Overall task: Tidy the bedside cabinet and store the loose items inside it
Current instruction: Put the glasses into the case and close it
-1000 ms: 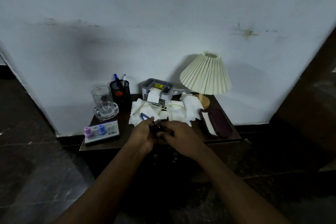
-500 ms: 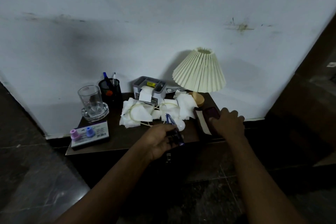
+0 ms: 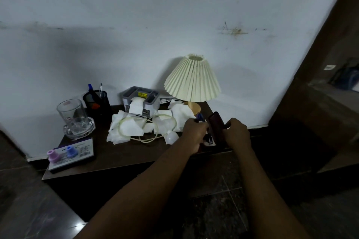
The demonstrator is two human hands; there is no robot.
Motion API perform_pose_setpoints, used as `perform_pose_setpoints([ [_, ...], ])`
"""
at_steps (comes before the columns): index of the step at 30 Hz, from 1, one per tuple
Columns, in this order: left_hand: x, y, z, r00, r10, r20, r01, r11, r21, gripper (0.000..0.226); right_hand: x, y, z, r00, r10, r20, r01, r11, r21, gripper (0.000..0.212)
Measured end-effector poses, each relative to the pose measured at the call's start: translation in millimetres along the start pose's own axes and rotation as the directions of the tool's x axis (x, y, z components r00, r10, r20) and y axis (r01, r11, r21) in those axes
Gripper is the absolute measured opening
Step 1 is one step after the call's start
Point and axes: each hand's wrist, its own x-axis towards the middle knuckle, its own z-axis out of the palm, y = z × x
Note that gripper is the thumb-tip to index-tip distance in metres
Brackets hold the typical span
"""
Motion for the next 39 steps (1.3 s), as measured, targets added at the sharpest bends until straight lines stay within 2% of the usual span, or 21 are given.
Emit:
perform_pose_setpoints([
  [3, 18.4, -0.2, 11.8, 0.998, -0.013, -0.061, 0.02, 0.994, 0.106, 0.028, 0.2, 0.3, -0.7, 1.0, -0.014, 0.002, 0.014, 1.0, 0.015, 0.013],
  [8, 41.9, -2.0, 21.6, 0.991, -0.054, -0.123, 0.078, 0.977, 0.198, 0.025, 3.5, -0.3, -3.4, 1.0, -0.024, -0.009, 0.024, 1.0, 0.011, 0.012],
  [11, 40.4, 1.6, 21.3, 0.994, -0.065, -0.085, 0.08, 0.98, 0.183, 0.033, 4.9, -2.5, -2.9, 1.0, -0.012, 0.009, 0.012, 1.0, -0.018, 0.01],
  [14, 22.0, 7.4, 15.2, 0.996, -0.082, -0.029, 0.085, 0.989, 0.123, 0.026, 4.3, -2.5, -5.2, 1.0, -0.021, 0.016, 0.022, 1.0, -0.012, 0.007],
  [18, -10.9, 13.9, -0.4, 0.992, -0.106, 0.071, 0.101, 0.993, 0.065, 0.012, -1.3, -2.7, -23.0, 0.996, -0.079, -0.04, 0.081, 0.996, 0.042, 0.016],
  [20, -29.2, 15.6, -13.5, 0.995, -0.069, 0.079, 0.066, 0.997, 0.04, 0.017, -8.2, -7.5, -33.4, 0.993, -0.118, -0.03, 0.12, 0.989, 0.091, 0.016],
  [23, -56.7, 12.9, -42.8, 1.0, 0.024, 0.013, -0.024, 0.999, 0.022, 0.025, -23.6, -24.7, -43.2, 0.98, -0.201, -0.006, 0.199, 0.966, 0.163, 0.014],
  [28, -92.7, 1.2, -105.6, 0.966, 0.178, -0.185, -0.176, 0.984, 0.029, 0.017, -60.7, -72.7, -44.1, 0.949, -0.315, 0.017, 0.296, 0.908, 0.298, 0.015],
  [31, -107.1, -9.0, -130.3, 0.915, 0.167, -0.366, -0.215, 0.972, -0.095, 0.021, -80.6, -99.9, -28.3, 0.946, -0.318, 0.062, 0.272, 0.883, 0.382, 0.006],
  [32, -111.2, -12.5, -133.4, 0.922, 0.138, -0.361, -0.214, 0.96, -0.179, 0.025, -86.0, -108.0, -19.6, 0.943, -0.322, 0.089, 0.258, 0.872, 0.417, 0.004],
  [34, -112.8, -15.7, -135.4, 0.968, 0.059, -0.243, -0.157, 0.9, -0.407, 0.038, -96.8, -122.1, -2.4, 0.937, -0.327, 0.122, 0.236, 0.851, 0.469, 0.006],
  [36, -106.4, -16.2, -143.5, 0.994, 0.014, -0.106, -0.077, 0.777, -0.625, 0.051, -105.4, -134.1, 12.3, 0.923, -0.355, 0.151, 0.254, 0.854, 0.454, 0.007],
  [38, -98.3, -14.8, -155.2, 1.0, 0.0, -0.003, -0.002, 0.666, -0.746, 0.061, -113.6, -143.0, 20.5, 0.906, -0.401, 0.138, 0.328, 0.869, 0.372, 0.017],
  [39, -93.0, -14.6, -160.4, 0.999, 0.01, 0.03, 0.017, 0.631, -0.776, 0.061, -115.9, -146.1, 23.4, 0.89, -0.451, 0.069, 0.417, 0.866, 0.277, 0.024],
])
